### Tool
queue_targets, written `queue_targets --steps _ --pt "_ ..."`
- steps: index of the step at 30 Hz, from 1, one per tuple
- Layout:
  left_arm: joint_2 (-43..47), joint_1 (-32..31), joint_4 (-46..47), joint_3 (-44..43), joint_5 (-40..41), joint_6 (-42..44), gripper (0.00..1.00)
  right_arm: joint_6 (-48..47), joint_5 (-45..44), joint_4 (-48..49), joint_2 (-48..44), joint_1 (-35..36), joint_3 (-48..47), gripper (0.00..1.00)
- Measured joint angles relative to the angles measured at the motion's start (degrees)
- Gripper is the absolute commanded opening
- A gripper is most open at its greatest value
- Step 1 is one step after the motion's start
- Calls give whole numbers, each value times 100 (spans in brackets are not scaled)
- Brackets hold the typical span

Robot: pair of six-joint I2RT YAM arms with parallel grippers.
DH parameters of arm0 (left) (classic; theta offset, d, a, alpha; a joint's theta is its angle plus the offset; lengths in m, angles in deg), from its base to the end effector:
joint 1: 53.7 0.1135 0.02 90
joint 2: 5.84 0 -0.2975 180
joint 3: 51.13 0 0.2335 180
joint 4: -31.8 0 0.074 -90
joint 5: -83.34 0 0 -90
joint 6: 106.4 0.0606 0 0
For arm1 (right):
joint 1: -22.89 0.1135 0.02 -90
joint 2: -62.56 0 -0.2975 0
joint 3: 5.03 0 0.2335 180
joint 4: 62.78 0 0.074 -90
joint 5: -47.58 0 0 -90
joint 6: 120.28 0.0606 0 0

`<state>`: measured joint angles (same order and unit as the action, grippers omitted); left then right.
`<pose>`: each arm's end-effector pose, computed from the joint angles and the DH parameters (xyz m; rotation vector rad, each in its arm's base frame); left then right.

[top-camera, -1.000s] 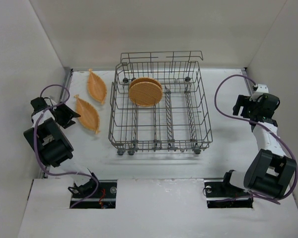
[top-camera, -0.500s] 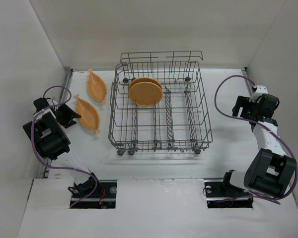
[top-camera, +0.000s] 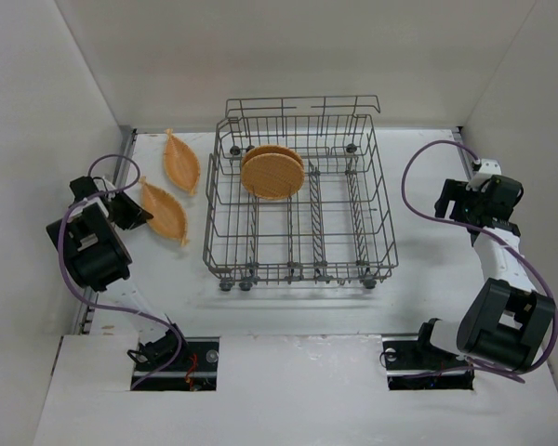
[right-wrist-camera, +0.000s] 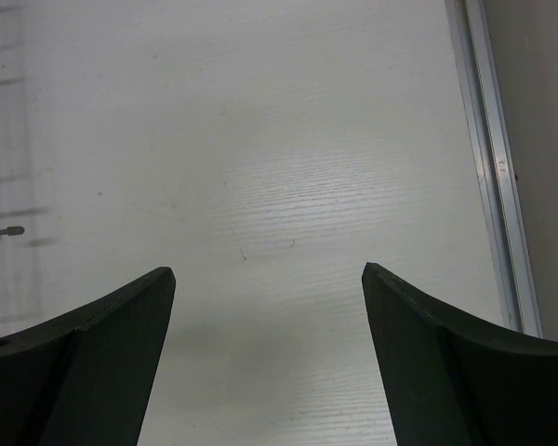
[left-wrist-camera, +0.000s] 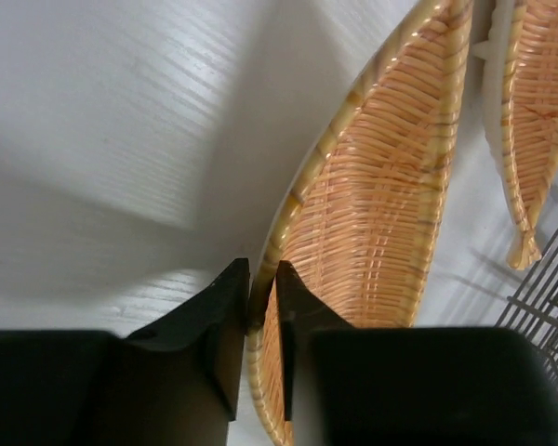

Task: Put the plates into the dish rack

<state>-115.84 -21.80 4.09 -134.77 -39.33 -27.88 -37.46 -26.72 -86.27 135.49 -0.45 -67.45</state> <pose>0.3606 0.1859 0.1882 -0.6687 2.2926 -0.5491 0.2562 -0.0927 0.2813 0.1450 2.1344 -0.0148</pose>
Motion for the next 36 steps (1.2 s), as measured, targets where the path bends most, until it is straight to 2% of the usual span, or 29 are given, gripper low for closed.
queue_targets --steps 4,11,18,22,26,30,36 --pt "-24 -44 37 -96 -92 2 2 -9 15 0 0 0 0 87" --pt "328 13 7 -96 232 59 1 -20 22 4 -2 0 0 87" --pt "2192 223 -87 -72 1104 627 3 -52 66 63 -184 7 111 88" --pt "3359 17 -195 -197 1696 1235 3 -55 81 254 -452 11 280 88" --pt "4048 -723 -271 -492 2479 2105 3 -57 85 404 -667 15 431 88" --pt "4494 -2039 -236 -546 3220 3399 3 -57 96 518 -778 15 540 88" --pt "4559 -3722 -269 -546 3875 5359 3 -59 127 654 -938 15 647 88"
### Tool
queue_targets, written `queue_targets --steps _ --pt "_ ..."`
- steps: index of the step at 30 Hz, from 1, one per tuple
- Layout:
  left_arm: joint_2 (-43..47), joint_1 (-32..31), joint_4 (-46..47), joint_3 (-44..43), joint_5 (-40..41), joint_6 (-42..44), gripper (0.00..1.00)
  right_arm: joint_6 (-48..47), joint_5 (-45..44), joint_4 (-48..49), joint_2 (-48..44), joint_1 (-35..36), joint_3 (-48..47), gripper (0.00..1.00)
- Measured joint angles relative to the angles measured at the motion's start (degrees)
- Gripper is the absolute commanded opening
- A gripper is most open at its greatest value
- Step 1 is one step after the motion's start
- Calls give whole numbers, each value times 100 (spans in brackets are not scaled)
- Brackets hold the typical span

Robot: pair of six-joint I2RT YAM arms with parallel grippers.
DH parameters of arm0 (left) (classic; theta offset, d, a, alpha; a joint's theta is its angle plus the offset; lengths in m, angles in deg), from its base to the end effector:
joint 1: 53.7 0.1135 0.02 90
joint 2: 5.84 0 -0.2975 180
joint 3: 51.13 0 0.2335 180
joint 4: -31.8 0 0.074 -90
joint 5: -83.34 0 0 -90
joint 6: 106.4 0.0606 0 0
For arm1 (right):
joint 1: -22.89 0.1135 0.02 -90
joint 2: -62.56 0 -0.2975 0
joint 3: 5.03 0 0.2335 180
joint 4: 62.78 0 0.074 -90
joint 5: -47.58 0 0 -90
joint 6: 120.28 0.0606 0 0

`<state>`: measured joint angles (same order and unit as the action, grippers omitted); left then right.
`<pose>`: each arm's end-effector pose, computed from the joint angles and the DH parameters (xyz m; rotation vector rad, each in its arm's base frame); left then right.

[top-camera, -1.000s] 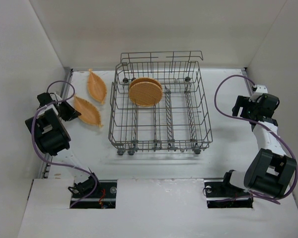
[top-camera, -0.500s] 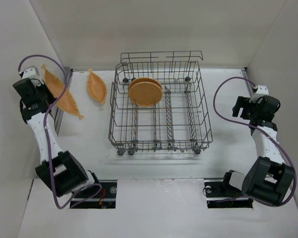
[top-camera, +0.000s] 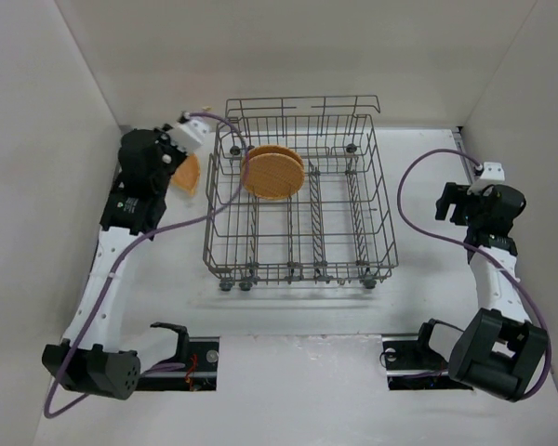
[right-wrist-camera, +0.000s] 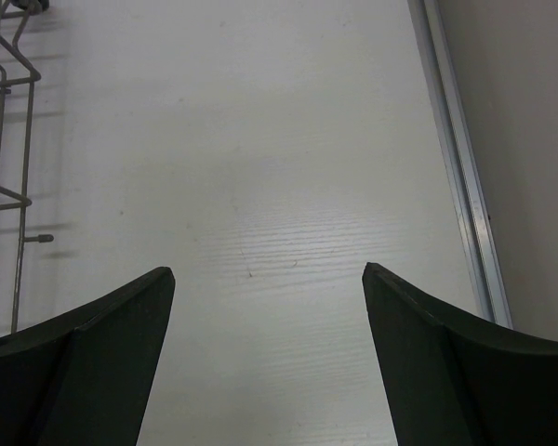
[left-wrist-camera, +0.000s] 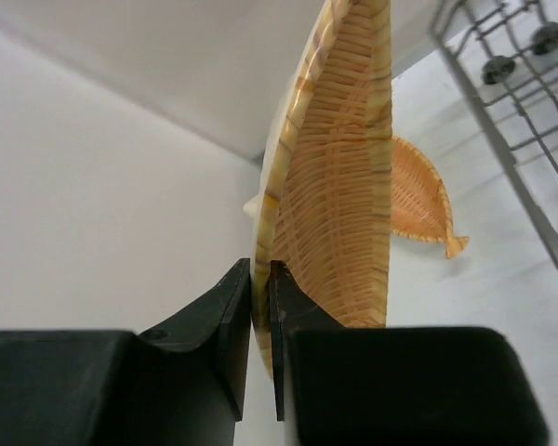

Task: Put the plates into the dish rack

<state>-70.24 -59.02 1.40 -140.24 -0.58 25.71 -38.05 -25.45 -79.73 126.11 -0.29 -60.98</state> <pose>0.2367 -0.0156 0.4661 0.6088 1.5891 0.5713 0.2266 -0.0778 0.2941 0.0770 1.9784 -0.0546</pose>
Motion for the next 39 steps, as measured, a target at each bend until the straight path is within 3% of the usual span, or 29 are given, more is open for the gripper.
queue_targets --steps 7,15,28,39 --pt "-35 -2068 260 374 400 2116 4 0 0 107 -101 0 85 88" --pt "-450 -2970 520 302 533 3187 4 2 -2 188 -212 0 197 88" --pt "-1163 -3851 660 -498 590 3560 5 2 -4 271 -284 0 260 88" --pt "-1316 -4096 695 48 503 2839 5 2 -2 275 -330 0 264 89"
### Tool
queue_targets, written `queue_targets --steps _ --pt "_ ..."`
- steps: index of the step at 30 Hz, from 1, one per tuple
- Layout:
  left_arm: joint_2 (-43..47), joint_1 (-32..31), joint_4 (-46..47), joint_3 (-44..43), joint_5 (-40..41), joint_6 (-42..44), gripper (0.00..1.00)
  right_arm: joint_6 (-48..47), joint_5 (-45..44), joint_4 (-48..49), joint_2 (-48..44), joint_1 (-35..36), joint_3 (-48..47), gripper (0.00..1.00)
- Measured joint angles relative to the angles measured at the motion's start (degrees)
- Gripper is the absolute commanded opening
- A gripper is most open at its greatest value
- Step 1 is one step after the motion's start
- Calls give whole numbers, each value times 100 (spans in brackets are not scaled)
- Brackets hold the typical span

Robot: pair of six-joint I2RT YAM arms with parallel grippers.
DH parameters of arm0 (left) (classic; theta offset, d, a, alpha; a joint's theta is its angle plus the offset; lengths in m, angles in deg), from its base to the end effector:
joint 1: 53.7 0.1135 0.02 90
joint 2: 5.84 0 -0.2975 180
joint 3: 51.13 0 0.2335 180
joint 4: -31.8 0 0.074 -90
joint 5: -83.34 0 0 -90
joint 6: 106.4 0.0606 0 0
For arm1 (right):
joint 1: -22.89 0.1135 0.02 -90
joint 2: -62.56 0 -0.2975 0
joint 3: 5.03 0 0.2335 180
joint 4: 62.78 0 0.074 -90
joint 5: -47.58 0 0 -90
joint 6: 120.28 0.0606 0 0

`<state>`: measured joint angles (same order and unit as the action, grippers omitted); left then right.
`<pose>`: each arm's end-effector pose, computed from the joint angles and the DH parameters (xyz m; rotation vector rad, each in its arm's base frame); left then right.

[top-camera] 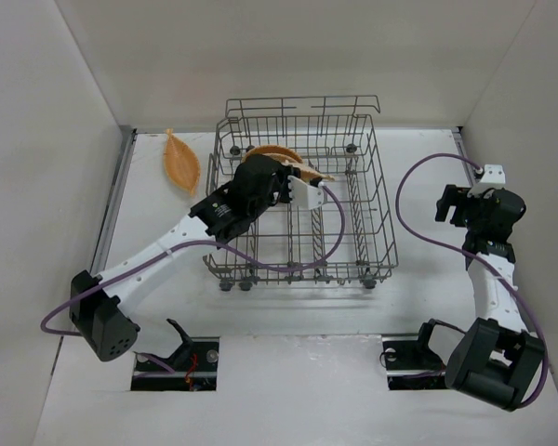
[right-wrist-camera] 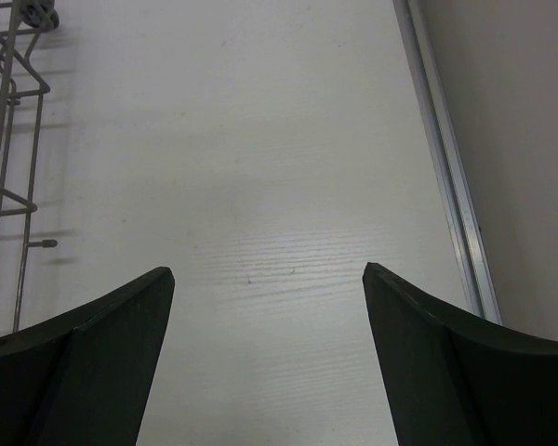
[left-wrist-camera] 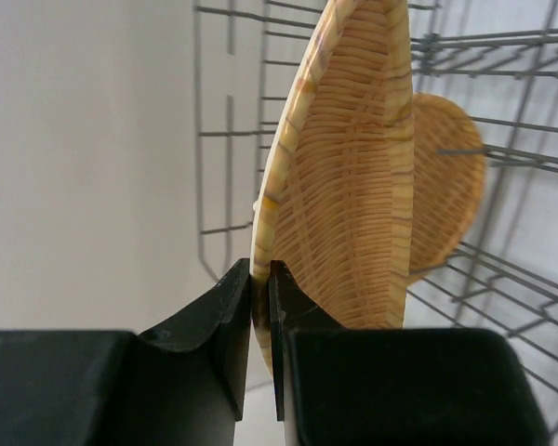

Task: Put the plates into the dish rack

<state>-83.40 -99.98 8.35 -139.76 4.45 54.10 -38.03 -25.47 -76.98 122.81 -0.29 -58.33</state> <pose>0.2264 -0.2199 0.4202 1.4610 1.0647 0.4755 0.2158 -0.0732 0.2959 0.0633 1.9229 -0.0749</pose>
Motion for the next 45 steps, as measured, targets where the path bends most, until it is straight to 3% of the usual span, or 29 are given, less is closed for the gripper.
queue_targets --steps 9,18,45 --pt "-138 398 26 573 -321 -973 4 0 0 24 -68 0 4 89" --pt "-402 527 57 522 -564 -1154 4 0 0 55 -68 0 79 88" --pt "-509 376 496 505 -1054 452 4 7 -2 105 -105 0 98 88"
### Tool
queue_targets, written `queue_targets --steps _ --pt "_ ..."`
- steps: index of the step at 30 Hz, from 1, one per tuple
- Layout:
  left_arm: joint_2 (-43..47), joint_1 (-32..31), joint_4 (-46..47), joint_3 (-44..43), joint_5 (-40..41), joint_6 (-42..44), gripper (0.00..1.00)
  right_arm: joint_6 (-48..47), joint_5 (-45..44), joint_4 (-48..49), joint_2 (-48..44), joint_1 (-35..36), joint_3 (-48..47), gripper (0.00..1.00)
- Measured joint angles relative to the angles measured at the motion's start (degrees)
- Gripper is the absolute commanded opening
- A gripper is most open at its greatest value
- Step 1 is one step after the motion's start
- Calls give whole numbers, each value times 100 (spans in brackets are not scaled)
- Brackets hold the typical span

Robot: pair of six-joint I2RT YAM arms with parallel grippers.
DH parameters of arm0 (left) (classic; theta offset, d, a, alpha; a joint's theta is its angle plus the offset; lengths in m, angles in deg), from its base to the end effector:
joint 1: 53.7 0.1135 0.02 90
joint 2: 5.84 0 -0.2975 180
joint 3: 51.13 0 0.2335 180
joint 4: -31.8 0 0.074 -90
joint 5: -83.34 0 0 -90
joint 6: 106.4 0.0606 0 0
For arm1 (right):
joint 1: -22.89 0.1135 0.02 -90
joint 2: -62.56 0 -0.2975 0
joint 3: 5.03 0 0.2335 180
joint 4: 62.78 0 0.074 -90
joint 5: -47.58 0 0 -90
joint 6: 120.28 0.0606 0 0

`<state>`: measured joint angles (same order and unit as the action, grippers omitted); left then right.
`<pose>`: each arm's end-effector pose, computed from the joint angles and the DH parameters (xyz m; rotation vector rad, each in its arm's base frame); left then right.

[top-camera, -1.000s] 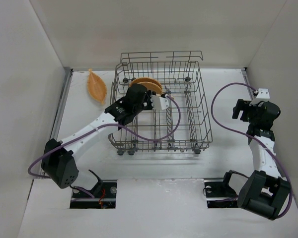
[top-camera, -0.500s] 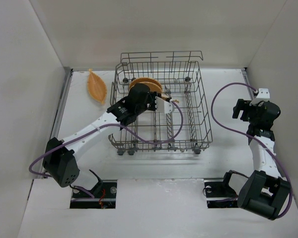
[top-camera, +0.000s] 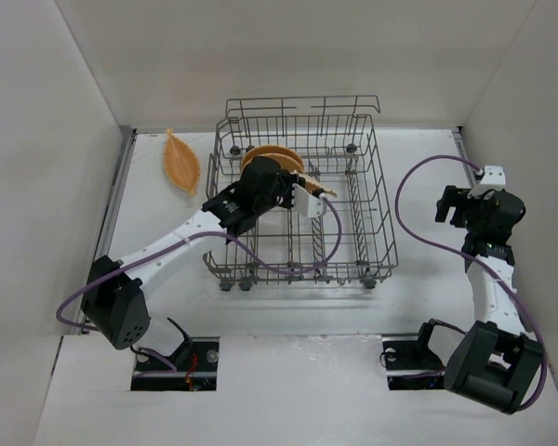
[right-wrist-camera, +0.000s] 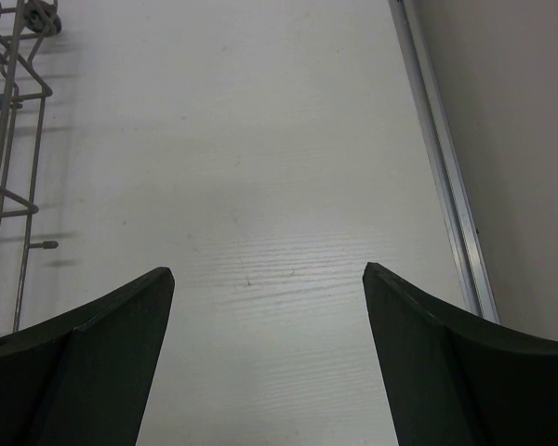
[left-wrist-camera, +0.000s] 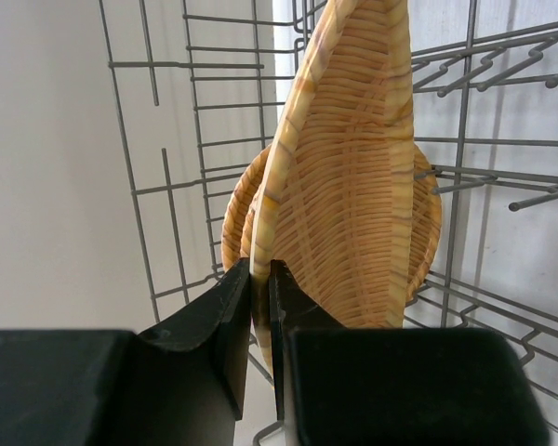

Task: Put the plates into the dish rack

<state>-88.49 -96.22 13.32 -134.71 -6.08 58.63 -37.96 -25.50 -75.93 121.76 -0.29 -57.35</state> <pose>0.2538 -0.2319 0.3718 1.6181 0.9892 0.3981 0.2124 -0.0718 0.2959 0.0601 1.9045 -0.0811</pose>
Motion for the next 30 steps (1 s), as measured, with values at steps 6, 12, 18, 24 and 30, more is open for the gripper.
queue_targets --steps 6,12,18,24,30 --pt "-98 157 127 127 -142 59 4 0 2 4 -74 0 7 88" --pt "-328 306 175 173 -258 59 4 0 0 4 -79 0 15 88" --pt "-481 398 262 181 -380 52 4 0 0 4 -79 0 15 88" --pt "-623 470 354 181 -472 -48 4 0 0 4 -76 0 15 88" --pt "-824 479 426 271 -507 -229 5 0 0 4 -72 0 15 88"
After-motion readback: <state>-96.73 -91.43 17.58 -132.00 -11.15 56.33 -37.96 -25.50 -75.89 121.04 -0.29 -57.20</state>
